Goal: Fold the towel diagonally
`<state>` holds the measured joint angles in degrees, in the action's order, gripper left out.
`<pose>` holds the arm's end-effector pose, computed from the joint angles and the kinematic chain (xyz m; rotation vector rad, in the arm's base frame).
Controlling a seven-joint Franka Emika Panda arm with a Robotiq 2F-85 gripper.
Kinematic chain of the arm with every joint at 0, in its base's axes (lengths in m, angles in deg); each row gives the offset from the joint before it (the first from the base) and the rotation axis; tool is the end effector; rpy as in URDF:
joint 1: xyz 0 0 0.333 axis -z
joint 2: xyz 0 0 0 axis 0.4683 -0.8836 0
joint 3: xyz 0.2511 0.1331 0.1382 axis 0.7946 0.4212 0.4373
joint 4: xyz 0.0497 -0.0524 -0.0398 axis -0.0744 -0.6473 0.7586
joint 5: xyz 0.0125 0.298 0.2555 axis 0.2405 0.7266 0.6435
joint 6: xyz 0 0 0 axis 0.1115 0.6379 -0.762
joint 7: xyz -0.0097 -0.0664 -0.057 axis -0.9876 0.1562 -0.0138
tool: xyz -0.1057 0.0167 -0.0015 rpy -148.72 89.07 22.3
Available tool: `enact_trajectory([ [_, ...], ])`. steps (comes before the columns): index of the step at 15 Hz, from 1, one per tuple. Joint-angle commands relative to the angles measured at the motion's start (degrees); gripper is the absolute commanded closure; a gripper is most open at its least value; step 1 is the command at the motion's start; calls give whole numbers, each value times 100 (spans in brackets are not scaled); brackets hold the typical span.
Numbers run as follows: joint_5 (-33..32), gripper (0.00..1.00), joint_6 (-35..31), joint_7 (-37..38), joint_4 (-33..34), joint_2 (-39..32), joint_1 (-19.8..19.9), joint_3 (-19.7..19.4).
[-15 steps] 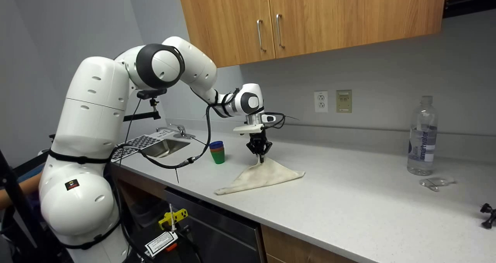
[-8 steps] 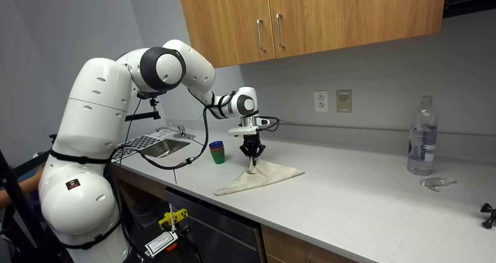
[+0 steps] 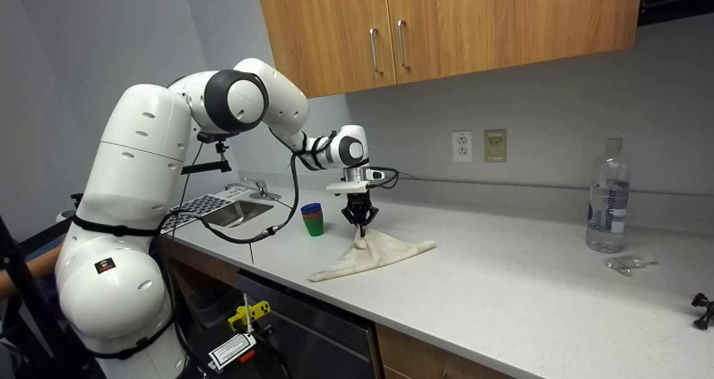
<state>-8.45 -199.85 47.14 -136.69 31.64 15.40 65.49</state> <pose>0.6136 0.2104 0.2496 2.9225 0.7470 -0.3026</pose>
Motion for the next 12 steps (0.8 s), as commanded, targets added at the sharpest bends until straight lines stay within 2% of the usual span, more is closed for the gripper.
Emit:
enact_trajectory([
  [1,100,73,182,-101,304,-100,-20,35],
  [3,132,65,214,-111,299,-85,0,42],
  [10,207,12,150,-97,-47,240,54,56],
  [12,209,0,125,-41,-247,395,60,35],
])
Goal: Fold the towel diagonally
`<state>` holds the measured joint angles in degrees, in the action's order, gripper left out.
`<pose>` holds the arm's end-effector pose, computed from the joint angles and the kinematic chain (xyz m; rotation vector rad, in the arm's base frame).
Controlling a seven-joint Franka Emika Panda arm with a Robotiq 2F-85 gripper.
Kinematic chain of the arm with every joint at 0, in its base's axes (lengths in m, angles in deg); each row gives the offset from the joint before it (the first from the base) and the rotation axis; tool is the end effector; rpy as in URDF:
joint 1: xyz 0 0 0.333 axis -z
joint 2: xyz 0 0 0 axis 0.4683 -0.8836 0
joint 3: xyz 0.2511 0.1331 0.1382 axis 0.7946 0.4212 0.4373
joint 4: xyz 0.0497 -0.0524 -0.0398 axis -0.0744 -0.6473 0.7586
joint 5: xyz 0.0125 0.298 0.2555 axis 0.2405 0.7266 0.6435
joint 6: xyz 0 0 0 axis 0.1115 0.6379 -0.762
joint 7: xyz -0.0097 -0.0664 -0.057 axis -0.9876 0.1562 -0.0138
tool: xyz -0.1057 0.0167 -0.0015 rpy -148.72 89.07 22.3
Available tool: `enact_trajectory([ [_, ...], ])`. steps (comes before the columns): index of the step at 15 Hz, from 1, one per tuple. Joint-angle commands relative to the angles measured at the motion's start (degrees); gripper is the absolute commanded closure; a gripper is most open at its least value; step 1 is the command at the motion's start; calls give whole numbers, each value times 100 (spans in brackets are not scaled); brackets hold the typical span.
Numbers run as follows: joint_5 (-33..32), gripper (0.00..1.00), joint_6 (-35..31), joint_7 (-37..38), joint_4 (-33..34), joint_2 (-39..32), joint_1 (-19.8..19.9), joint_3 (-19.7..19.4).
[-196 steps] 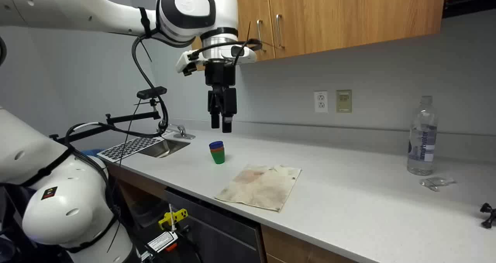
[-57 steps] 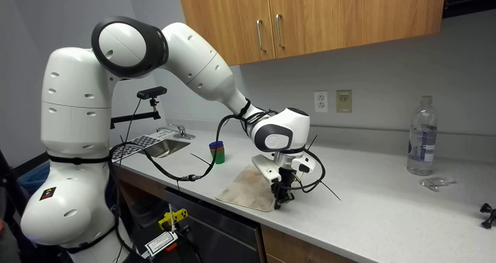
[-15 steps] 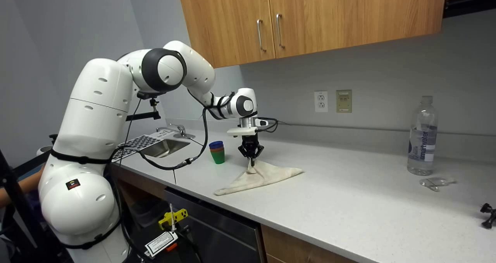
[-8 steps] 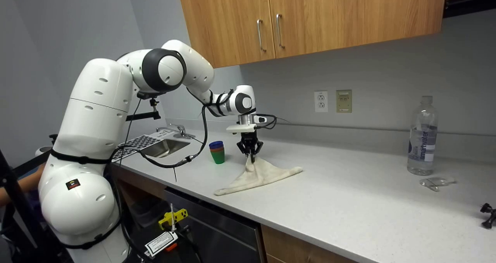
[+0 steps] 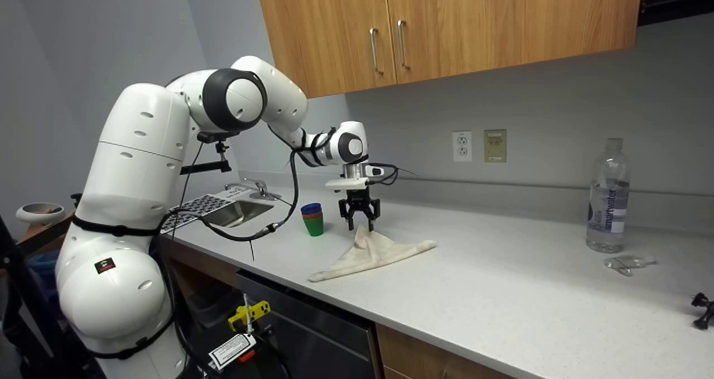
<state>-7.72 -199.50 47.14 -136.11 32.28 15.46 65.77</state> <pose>0.6158 0.2137 0.2608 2.9384 0.7421 -0.2833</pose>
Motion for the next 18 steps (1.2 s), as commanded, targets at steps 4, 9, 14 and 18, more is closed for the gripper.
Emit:
enact_trajectory([
  [4,145,0,-10,9,-905,739,143,-56],
  [9,164,0,83,58,-1354,1018,292,-166],
  [14,579,0,177,-12,-2179,1409,487,-128],
  [18,940,0,251,28,-2880,1770,493,-105],
])
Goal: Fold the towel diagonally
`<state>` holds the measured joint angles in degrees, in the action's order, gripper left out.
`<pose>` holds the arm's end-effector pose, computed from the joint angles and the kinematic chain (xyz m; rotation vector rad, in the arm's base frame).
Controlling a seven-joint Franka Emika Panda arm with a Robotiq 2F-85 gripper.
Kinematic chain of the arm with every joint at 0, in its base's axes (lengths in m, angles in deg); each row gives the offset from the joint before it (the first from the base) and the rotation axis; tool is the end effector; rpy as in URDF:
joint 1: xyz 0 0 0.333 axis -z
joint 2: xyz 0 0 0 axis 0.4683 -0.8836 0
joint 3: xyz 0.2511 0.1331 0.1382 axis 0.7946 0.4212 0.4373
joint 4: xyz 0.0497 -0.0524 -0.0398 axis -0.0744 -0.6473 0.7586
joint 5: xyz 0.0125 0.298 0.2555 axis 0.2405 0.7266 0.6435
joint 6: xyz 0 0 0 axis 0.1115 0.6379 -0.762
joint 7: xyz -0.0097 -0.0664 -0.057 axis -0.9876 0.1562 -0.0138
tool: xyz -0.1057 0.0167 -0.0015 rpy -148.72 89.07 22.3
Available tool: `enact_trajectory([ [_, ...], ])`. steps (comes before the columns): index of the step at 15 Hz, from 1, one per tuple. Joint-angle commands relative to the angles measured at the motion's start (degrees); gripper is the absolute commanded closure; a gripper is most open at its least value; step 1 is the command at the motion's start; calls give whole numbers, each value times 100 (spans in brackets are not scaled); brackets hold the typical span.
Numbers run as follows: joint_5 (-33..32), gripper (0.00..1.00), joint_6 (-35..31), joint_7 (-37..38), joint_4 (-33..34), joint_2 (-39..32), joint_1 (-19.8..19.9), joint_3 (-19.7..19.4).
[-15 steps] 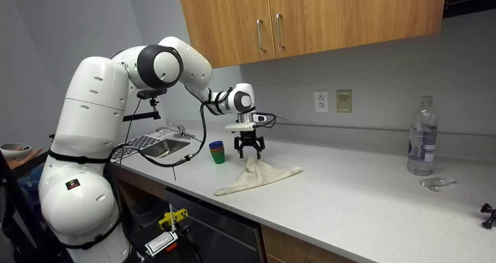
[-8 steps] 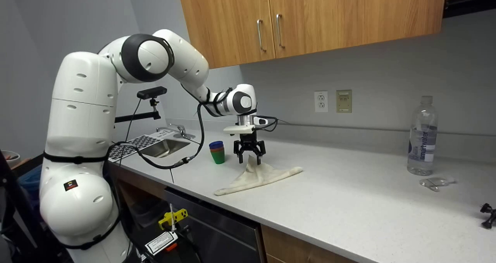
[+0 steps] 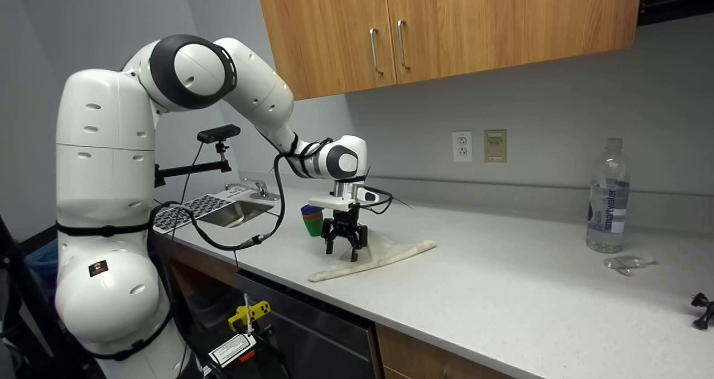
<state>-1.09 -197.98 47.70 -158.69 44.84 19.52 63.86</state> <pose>0.5176 0.1330 0.2361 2.9842 0.5074 -0.6182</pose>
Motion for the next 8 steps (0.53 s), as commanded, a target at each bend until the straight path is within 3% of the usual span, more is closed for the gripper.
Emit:
enact_trajectory([
  [1,364,0,88,-42,-792,629,87,97],
  [8,919,0,-556,-74,-1845,1409,-21,303],
])
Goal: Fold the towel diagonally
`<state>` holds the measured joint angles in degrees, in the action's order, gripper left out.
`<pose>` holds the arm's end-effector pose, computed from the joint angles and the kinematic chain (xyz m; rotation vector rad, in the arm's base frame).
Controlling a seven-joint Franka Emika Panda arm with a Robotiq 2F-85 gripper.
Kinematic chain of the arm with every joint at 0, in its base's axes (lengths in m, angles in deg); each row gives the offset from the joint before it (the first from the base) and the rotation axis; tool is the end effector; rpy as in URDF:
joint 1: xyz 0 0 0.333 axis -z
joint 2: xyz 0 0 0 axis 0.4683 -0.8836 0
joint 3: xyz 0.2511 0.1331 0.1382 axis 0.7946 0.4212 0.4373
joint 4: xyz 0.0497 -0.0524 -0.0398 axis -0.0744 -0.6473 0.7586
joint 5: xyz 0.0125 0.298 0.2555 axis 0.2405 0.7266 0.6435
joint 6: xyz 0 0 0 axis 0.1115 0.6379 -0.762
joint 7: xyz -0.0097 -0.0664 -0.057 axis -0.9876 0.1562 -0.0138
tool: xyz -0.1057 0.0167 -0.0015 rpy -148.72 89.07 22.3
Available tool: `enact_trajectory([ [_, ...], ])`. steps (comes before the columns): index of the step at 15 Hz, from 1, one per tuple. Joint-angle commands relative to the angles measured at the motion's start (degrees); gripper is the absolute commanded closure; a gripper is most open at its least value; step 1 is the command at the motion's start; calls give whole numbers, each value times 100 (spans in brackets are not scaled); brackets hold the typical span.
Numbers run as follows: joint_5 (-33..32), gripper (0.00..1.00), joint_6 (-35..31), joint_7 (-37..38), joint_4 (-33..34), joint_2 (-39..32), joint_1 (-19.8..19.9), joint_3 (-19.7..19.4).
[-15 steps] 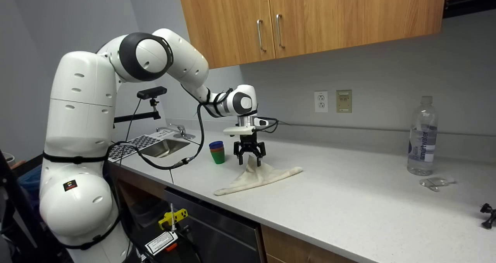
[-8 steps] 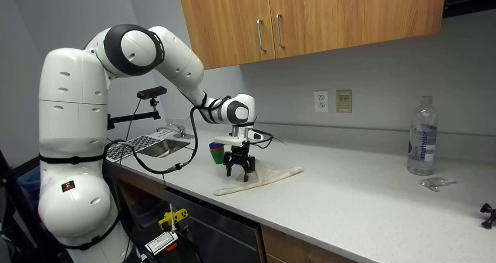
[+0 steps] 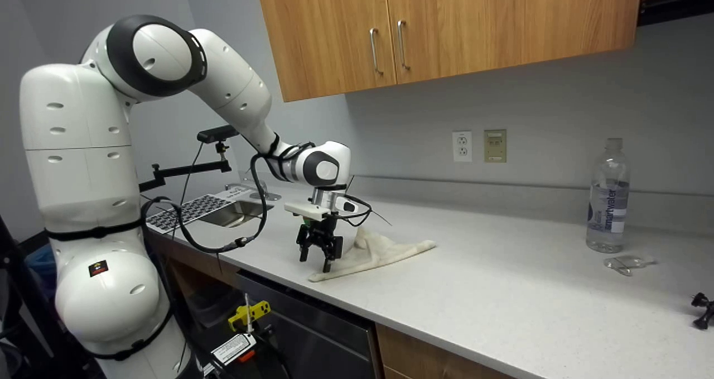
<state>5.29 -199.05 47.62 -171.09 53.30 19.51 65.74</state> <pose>0.4480 0.1385 0.2372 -3.0118 -0.4592 0.7171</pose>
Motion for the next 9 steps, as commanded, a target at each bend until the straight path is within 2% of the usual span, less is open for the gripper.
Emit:
enact_trajectory([
  [1,321,0,-624,-62,-753,682,-43,152],
  [5,-109,0,-1320,164,-1138,997,-154,225],
  [6,39,0,-1045,53,-783,599,-112,201],
  [9,-37,0,-1191,77,-945,767,-131,209],
])
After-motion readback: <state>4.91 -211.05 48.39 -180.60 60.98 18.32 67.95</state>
